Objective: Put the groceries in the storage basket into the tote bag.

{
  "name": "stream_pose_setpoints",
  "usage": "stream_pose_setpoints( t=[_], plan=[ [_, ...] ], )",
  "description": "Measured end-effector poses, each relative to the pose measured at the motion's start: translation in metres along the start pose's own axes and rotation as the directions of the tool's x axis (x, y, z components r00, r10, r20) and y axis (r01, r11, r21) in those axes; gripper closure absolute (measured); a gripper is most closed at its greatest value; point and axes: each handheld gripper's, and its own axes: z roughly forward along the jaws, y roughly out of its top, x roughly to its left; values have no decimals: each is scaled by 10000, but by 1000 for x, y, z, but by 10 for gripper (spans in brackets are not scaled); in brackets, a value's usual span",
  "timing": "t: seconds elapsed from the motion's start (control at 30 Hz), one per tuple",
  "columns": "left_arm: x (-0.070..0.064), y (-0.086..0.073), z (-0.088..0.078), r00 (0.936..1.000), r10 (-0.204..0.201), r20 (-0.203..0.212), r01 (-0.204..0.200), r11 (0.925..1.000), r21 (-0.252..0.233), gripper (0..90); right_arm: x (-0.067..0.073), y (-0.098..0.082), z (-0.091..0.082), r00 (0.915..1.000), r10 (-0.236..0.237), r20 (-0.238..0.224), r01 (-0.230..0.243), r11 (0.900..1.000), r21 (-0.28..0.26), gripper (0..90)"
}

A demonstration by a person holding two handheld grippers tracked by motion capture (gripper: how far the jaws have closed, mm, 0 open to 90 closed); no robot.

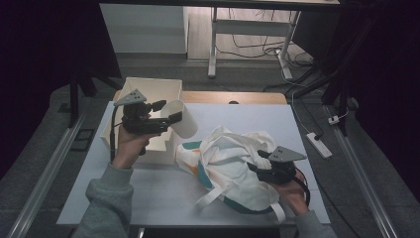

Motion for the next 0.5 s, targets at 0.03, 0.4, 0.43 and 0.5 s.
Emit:
stream_pose_setpoints(
  t=[0.03, 0.4, 0.43, 0.5],
  plan=[
    [-3, 0, 2, 10000, 31, 50, -31, 10000, 35, 202, 1, 2, -1, 10000, -22, -31, 22, 10000, -30, 376],
    [-31, -4, 30, 9960, 599, 661, -639, 9962, 597, 202, 22, 33, 1, 9986, -477, -223, 466, 9976, -514, 229],
    [-34, -4, 32, 9952, 648, 728, -696, 9955, 644, 202, 22, 33, 1, 9986, -477, -223, 466, 9976, -514, 229],
    [-39, -5, 37, 9935, 739, 868, -804, 9940, 744, 202, 29, 44, 3, 9972, -621, -406, 586, 9950, -808, 202]
  ],
)
